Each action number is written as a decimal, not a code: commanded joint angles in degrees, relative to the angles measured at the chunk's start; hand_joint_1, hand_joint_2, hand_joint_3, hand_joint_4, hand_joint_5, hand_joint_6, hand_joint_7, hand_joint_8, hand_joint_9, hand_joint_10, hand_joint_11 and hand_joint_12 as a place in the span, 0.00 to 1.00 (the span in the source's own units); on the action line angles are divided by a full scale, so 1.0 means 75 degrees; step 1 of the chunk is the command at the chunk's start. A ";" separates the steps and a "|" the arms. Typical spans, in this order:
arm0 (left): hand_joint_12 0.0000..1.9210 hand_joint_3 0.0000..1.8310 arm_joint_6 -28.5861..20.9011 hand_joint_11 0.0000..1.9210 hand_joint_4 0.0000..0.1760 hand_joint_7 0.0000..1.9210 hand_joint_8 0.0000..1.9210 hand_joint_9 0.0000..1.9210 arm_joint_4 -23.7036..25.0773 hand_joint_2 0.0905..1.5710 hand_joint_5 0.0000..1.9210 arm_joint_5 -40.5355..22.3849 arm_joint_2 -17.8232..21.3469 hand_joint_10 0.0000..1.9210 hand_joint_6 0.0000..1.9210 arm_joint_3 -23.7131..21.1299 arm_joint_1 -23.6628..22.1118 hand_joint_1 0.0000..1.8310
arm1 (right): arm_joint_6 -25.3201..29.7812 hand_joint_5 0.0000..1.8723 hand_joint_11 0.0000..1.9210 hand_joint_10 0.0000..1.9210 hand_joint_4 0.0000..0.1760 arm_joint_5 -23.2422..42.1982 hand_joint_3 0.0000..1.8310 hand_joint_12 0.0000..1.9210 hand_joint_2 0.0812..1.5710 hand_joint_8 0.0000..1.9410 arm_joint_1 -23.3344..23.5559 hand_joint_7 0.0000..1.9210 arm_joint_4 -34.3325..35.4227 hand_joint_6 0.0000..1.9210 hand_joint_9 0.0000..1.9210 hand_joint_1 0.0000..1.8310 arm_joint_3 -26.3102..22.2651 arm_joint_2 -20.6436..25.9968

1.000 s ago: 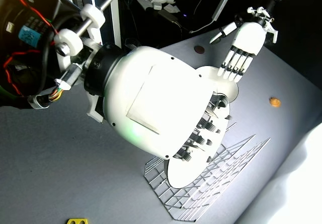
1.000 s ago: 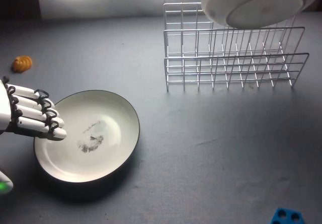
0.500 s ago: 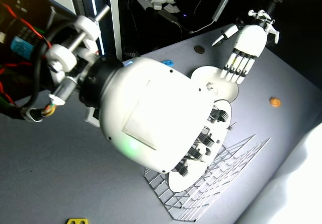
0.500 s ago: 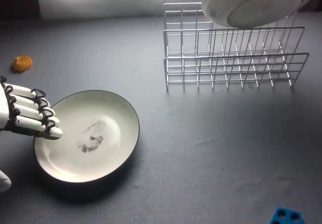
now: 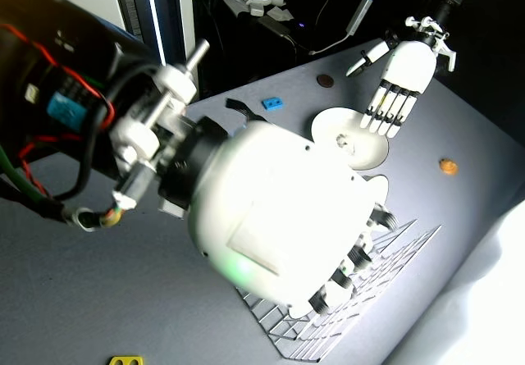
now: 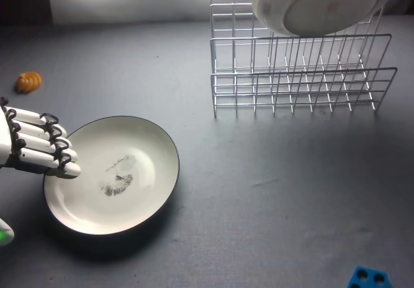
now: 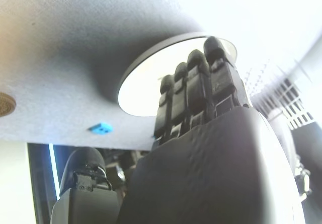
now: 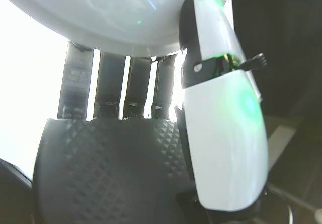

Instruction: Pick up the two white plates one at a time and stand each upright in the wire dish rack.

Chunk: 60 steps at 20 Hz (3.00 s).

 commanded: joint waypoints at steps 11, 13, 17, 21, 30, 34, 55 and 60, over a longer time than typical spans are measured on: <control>0.15 0.00 -0.0002 0.00 0.00 0.06 0.00 0.06 -0.0410 0.67 0.06 -0.0175 -0.0072 0.00 0.00 0.0151 -0.0061 0.00 | 0.0134 0.47 0.36 0.35 0.09 0.0280 0.00 0.72 0.71 0.53 -0.0116 0.50 0.0775 0.61 0.51 0.66 0.0813 -0.0449; 0.16 0.00 -0.0003 0.00 0.00 0.08 0.00 0.07 -0.0410 0.67 0.07 -0.0175 -0.0065 0.00 0.00 0.0145 -0.0091 0.00 | 0.0133 0.46 0.35 0.36 0.08 0.0259 0.00 0.73 0.72 0.54 -0.0180 0.50 0.0775 0.63 0.51 0.66 0.0909 -0.0509; 0.18 0.00 -0.0003 0.00 0.00 0.08 0.00 0.07 -0.0410 0.67 0.07 -0.0176 -0.0060 0.00 0.00 0.0145 -0.0120 0.00 | 0.0109 0.47 0.34 0.38 0.10 0.0206 0.00 0.73 0.72 0.55 -0.0287 0.48 0.0773 0.62 0.49 0.65 0.1240 -0.0754; 0.19 0.00 -0.0003 0.00 0.00 0.08 0.00 0.08 -0.0410 0.67 0.08 -0.0176 -0.0069 0.00 0.00 0.0158 -0.0163 0.00 | 0.0108 0.44 0.34 0.37 0.06 0.0197 0.00 0.73 0.73 0.56 -0.0461 0.48 0.0773 0.66 0.49 0.65 0.1397 -0.0902; 0.20 0.00 -0.0003 0.00 0.00 0.09 0.00 0.08 -0.0384 0.66 0.09 -0.0176 -0.0079 0.00 0.00 0.0155 -0.0232 0.00 | 0.0096 0.45 0.34 0.39 0.08 0.0274 0.00 0.73 0.73 0.57 -0.0744 0.47 0.0772 0.65 0.48 0.65 0.1628 -0.1183; 0.18 0.00 -0.0003 0.00 0.00 0.08 0.00 0.08 -0.0340 0.66 0.08 -0.0175 -0.0080 0.00 0.00 0.0148 -0.0252 0.00 | 0.0096 0.43 0.33 0.41 0.09 0.0287 0.00 0.74 0.75 0.59 -0.0909 0.46 0.0772 0.68 0.47 0.64 0.1720 -0.1294; 0.18 0.00 -0.0001 0.00 0.00 0.09 0.00 0.07 -0.0243 0.67 0.08 -0.0076 -0.0095 0.00 0.00 0.0169 -0.0236 0.00 | 0.0111 0.18 0.00 0.47 0.00 0.0293 0.00 0.81 0.73 0.29 -0.0585 0.22 0.0772 0.33 0.13 0.53 0.1525 -0.1243; 0.18 0.00 -0.0002 0.00 0.00 0.08 0.00 0.07 -0.0236 0.66 0.07 -0.0069 -0.0097 0.00 0.00 0.0171 -0.0193 0.00 | -0.0208 0.18 0.00 0.50 0.00 0.0274 0.00 0.78 0.71 0.32 0.0023 0.20 0.0766 0.34 0.11 0.54 0.1090 -0.0961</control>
